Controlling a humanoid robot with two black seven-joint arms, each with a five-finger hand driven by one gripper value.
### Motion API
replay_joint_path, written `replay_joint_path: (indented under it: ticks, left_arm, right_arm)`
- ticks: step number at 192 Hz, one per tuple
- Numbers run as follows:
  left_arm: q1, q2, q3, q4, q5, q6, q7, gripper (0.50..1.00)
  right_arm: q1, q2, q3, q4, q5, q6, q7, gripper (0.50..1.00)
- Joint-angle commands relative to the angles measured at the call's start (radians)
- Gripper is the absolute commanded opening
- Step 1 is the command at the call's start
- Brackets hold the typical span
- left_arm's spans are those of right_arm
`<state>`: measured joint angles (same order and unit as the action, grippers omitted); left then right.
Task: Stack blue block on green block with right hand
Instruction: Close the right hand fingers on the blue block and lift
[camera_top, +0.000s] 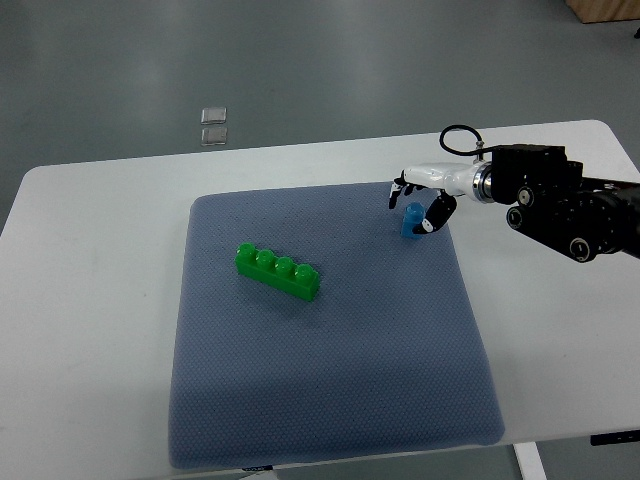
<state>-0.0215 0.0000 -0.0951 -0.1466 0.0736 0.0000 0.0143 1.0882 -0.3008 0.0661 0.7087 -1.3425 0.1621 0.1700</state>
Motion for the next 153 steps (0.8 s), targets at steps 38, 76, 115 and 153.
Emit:
replay_joint_path:
  ticks: [38,76,115,153]
  left_arm:
    - [0.000,0.000,0.000,0.001,0.000,0.000,0.000,1.000]
    - [0.000,0.000,0.000,-0.001,0.000,0.000,0.001,1.000]
    - [0.000,0.000,0.000,-0.001,0.000,0.000,0.001,1.000]
    - [0.000,0.000,0.000,-0.001,0.000,0.000,0.000,1.000]
  right_arm:
    - [0.001,-0.001,0.000,0.002,0.000,0.004,0.002,0.699]
    - [-0.001,-0.001,0.000,0.002,0.000,0.010,0.019,0.666]
    - [-0.001,-0.001,-0.002,0.002,0.000,0.011,0.023,0.619]
    - [-0.002,0.000,-0.002,0.002,0.000,0.011,0.025,0.572]
